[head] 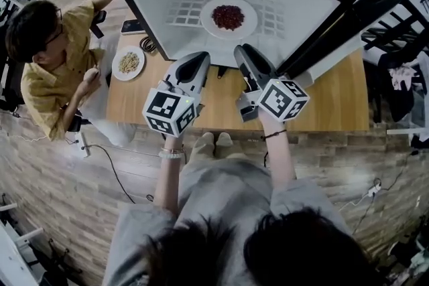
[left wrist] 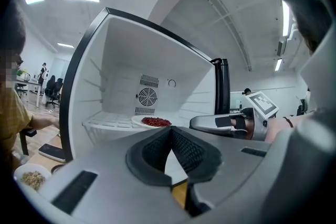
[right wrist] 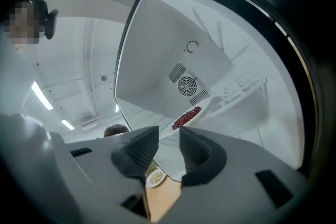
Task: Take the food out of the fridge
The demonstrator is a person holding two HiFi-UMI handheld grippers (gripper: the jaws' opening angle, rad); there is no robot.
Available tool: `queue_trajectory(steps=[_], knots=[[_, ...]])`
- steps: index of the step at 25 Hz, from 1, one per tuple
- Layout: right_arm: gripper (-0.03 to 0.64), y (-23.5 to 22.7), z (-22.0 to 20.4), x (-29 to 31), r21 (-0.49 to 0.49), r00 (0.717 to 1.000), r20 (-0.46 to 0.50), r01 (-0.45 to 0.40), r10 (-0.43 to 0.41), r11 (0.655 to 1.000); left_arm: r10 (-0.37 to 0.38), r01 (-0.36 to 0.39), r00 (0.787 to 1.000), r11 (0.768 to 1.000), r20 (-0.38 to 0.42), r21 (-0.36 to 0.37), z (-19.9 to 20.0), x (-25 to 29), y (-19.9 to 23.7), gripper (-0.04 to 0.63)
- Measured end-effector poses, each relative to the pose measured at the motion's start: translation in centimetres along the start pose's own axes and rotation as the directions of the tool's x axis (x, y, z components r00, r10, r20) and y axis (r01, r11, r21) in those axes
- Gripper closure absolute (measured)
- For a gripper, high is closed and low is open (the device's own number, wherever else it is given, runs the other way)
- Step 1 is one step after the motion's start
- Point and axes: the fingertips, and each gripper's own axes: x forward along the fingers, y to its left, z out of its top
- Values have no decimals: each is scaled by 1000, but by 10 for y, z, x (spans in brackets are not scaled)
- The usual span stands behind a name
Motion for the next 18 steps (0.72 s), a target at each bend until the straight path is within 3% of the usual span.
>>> queue_trajectory(steps=[4,11,18], knots=[[483,-5,1,7,161,1000,29,-4,-1,987,1,-1,1000,1000,-4,1,2,4,6,588],[482,-16,-1,20,402,997,65,17,-47,916,-13,13,1000,1000,-8,-1,6,10,12,588],[480,-31,-4,30,533,990,92,39,-103,845,-54,53,999,998,-5,-17,2,16,10,588]])
